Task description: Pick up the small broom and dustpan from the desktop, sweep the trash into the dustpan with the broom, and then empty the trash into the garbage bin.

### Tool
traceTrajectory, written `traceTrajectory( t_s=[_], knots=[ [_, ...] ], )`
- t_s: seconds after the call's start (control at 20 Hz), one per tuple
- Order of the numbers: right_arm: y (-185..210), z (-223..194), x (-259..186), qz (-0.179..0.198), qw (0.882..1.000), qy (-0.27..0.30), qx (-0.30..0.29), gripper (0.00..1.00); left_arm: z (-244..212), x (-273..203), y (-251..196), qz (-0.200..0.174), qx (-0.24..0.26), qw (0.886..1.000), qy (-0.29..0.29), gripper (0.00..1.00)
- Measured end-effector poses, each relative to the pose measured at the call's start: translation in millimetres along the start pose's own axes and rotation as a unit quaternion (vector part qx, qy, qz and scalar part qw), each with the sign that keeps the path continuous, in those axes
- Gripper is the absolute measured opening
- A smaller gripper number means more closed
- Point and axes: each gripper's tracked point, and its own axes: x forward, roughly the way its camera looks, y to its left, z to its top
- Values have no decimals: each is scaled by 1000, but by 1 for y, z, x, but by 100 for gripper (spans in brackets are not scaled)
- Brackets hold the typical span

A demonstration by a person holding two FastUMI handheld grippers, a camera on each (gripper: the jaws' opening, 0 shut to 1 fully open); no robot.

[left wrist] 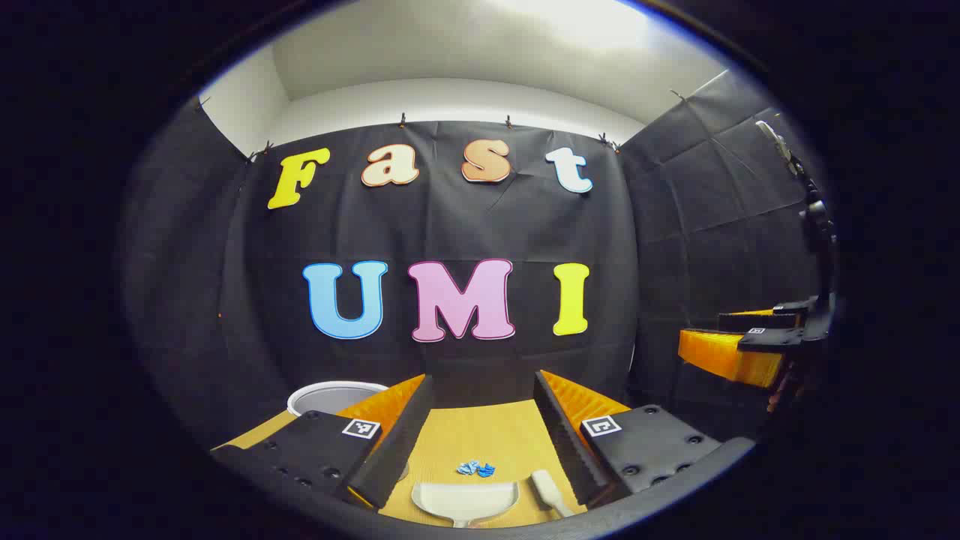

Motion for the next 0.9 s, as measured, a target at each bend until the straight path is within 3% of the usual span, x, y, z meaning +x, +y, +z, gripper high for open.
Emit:
traceTrajectory(
  t_s=[0.05,0.9],
  knots=[
    [2,0,0,1,1000,0,-2,95,0,0,1,1,-1,1000,0,80],
    [14,16,-2,19,999,-26,-35,95,10,2,1,-8,-12,1000,-12,80]
  ],
)
